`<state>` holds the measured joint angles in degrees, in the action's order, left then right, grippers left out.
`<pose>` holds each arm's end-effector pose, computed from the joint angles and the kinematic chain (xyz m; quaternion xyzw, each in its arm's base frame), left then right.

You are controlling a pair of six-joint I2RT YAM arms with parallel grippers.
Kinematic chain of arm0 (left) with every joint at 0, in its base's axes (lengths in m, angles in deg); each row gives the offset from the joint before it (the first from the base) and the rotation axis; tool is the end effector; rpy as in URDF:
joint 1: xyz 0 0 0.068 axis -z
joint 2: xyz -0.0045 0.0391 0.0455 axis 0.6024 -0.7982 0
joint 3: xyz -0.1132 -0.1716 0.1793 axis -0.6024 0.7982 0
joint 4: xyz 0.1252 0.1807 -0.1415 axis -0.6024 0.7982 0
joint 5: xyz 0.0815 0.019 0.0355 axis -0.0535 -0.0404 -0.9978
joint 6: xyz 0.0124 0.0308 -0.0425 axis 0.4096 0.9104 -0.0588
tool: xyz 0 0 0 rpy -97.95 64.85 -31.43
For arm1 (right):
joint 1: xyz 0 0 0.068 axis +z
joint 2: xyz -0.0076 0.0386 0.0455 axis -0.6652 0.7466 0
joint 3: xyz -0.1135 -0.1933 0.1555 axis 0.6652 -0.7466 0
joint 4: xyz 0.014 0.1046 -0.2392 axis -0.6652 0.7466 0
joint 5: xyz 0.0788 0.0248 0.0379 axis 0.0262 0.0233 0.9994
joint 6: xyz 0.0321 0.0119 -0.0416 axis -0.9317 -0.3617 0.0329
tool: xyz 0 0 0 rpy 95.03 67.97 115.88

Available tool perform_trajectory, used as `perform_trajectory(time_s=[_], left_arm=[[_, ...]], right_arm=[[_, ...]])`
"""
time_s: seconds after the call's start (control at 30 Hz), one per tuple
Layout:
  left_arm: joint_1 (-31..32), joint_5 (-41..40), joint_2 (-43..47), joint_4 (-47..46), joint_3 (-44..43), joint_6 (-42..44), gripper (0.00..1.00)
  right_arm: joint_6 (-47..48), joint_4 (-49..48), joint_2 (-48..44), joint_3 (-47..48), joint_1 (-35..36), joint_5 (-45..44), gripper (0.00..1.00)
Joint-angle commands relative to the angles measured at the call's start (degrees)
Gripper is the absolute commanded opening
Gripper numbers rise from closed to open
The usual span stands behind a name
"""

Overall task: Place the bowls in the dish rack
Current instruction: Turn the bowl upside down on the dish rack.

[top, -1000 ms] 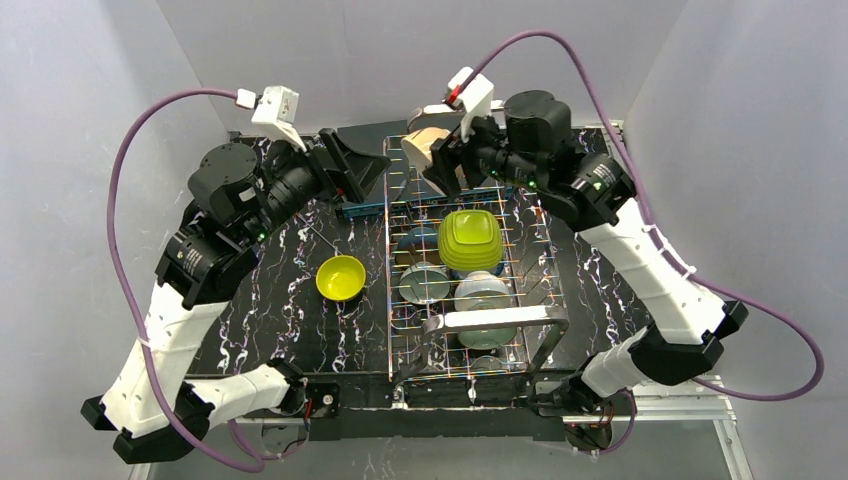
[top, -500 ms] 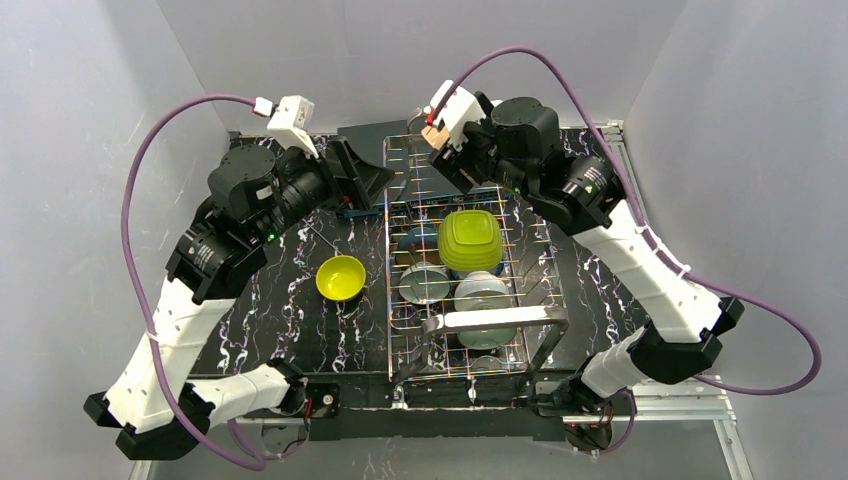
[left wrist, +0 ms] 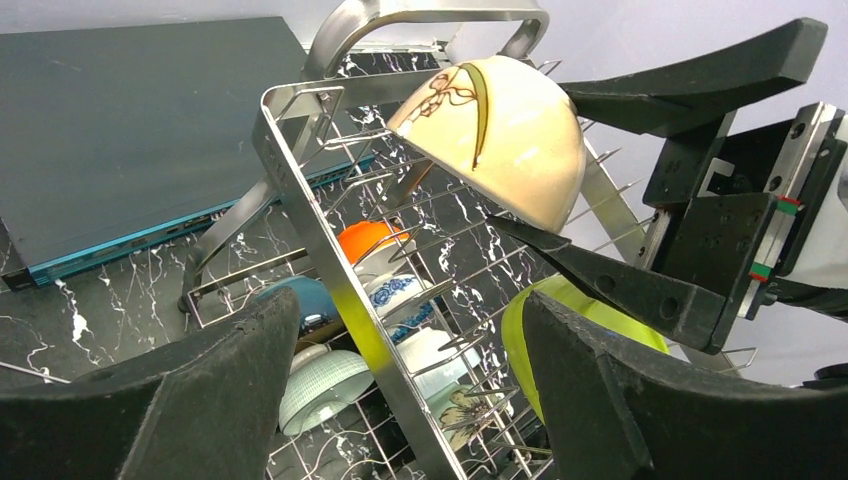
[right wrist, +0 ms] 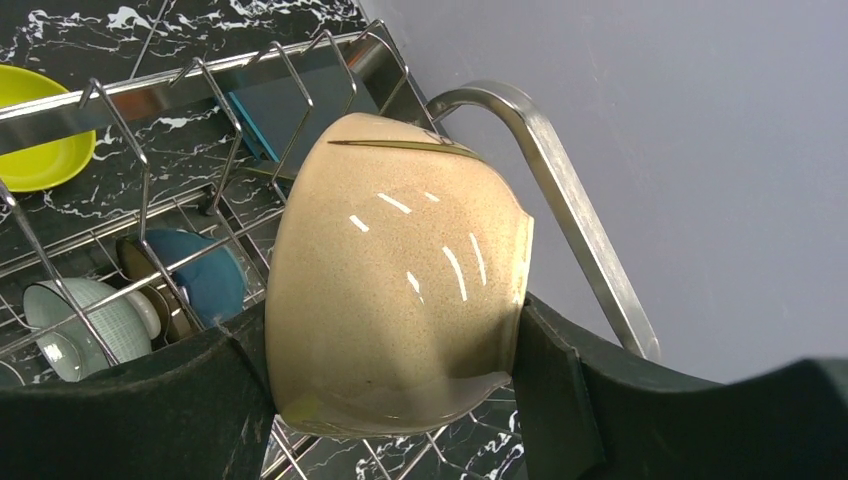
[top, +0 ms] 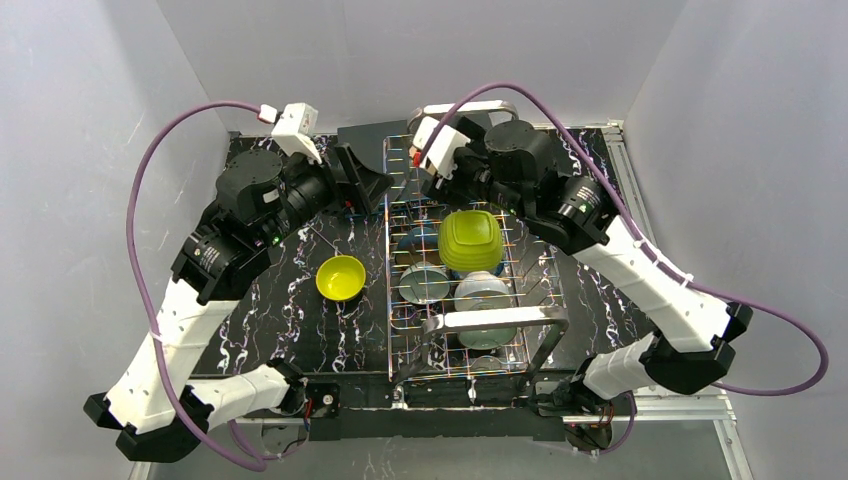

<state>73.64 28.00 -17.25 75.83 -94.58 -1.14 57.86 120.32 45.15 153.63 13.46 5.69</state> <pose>0.1459 -0.1078 0.5104 0.0505 0.7196 -0.3660 0.5879 0.1712 0.2299 0.5003 -0.4978 0.6065 0.0062 0.6199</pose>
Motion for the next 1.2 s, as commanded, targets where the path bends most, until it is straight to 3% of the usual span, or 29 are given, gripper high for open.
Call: perform_trajectory(time_s=[0.0, 0.13, 0.47, 0.8, 1.07, 1.17], left_arm=[[0.23, -1.57, 1.67, -0.18, 0.03, 0.93, 0.79], [0.23, -1.80, 1.67, 0.32, -0.31, 1.70, 0.79], [0.16, -3.91, 2.45, 3.00, -0.01, 4.06, 0.82], [-2.16, -11.45, 2.08, 13.52, 0.46, 5.54, 0.87], [-10.39, -6.94, 4.89, 13.64, 15.90, 1.71, 0.95], [-14.09, -3.02, 5.12, 13.44, 22.01, -1.07, 0.97]], right_arm=[[1.60, -3.87, -4.11, -2.87, 0.24, 1.54, 0.83], [1.37, -7.12, -7.61, -5.95, 0.24, 5.83, 0.98], [-0.28, -8.31, -9.99, -6.77, 0.26, 14.33, 0.99], [-15.30, -14.29, -9.66, -4.06, 0.25, 20.25, 0.99], [-24.67, -13.56, -5.87, 0.56, -0.25, 21.96, 0.99], [-29.10, -13.64, -4.27, 2.51, -3.44, 25.01, 0.99]])
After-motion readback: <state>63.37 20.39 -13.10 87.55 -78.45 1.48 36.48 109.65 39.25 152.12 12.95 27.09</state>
